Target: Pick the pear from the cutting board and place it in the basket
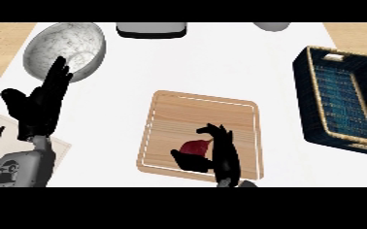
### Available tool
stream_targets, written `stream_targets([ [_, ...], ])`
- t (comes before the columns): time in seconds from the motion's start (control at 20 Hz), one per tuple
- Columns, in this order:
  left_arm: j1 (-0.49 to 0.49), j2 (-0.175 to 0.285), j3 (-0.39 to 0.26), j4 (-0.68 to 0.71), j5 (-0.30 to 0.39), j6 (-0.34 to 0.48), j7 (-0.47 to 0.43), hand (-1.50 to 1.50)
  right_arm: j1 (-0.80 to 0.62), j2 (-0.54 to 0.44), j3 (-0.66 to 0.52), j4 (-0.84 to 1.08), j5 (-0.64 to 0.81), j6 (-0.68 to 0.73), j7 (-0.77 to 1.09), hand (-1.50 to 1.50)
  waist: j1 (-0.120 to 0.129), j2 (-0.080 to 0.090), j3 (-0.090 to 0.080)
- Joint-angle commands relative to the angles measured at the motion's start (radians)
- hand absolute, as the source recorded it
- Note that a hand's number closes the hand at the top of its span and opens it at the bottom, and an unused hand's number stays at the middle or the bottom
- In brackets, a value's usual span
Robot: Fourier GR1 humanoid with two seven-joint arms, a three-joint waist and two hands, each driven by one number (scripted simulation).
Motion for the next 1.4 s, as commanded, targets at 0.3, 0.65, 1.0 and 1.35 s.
stream_targets([
  [0.3, -0.002, -0.009, 0.007, 0.013, -0.010, 0.009, -0.008, 0.00, -0.018, 0.013, 0.063, 0.111, -0.116, -0.060, -0.119, 1.50, 0.005, 0.017, 0.012],
  [0.65, -0.014, -0.013, -0.006, 0.014, -0.012, 0.003, 0.010, 0.00, 0.123, -0.223, 0.321, -0.035, -0.049, 0.094, -0.410, 1.50, 0.000, 0.013, 0.013],
  [1.0, -0.010, 0.001, 0.031, 0.028, 0.010, -0.001, -0.012, 0.00, 0.363, -0.574, 0.397, -0.285, -0.100, 0.000, -0.878, 1.50, -0.024, 0.014, 0.014],
  [1.35, 0.005, 0.012, 0.023, -0.019, -0.001, -0.002, 0.020, 0.00, 0.556, -0.749, 0.322, -0.635, -0.270, -0.103, -1.172, 1.50, -0.023, 0.011, 0.013],
])
